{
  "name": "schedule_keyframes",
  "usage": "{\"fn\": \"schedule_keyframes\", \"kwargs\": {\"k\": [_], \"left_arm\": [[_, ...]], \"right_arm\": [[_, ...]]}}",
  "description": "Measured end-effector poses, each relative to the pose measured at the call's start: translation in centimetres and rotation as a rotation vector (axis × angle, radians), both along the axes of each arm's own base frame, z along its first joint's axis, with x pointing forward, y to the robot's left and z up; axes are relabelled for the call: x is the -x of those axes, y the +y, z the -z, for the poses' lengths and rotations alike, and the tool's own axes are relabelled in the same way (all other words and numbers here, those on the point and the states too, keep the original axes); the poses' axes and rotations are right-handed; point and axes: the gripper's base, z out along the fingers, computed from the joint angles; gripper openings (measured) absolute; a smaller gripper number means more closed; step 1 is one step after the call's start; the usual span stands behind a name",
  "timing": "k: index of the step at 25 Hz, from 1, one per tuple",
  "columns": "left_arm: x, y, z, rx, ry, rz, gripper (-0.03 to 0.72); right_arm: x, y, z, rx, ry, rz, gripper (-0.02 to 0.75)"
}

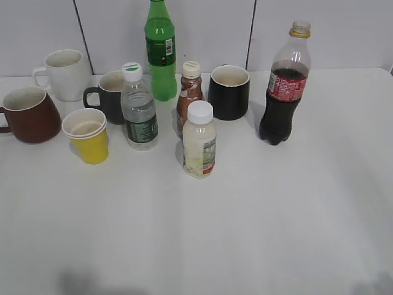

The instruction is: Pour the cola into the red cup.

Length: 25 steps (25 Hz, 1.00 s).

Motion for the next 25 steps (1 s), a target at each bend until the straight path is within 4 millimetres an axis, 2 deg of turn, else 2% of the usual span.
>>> {"fn": "schedule_keyframes", "kwargs": {"k": [11,15,17,19,25], "left_arm": [[-0.1,0.0,0.0,0.000,0.004,0.000,0.241],[-0.7,0.1,-1.5,-0.009,-0.118,-0.005,0.239],[-2.0,0.2,-3.1,-0.020,-0.265,-0.009,0.239],[-4.2,0.5,-4.2,-0.065,-0.375,-0.021,0.239],[-12.3,0.6,-3.6,-0.096,-0.390,0.002,0.238]], "right_arm": [[0.0,0.0,0.0,0.000,0.000,0.000,0.000],[0.0,0.0,0.0,0.000,0.000,0.000,0.000],[0.0,0.0,0.0,0.000,0.000,0.000,0.000],[0.0,0.0,0.0,0.000,0.000,0.000,0.000],[0.0,0.0,0.0,0.000,0.000,0.000,0.000]]}}
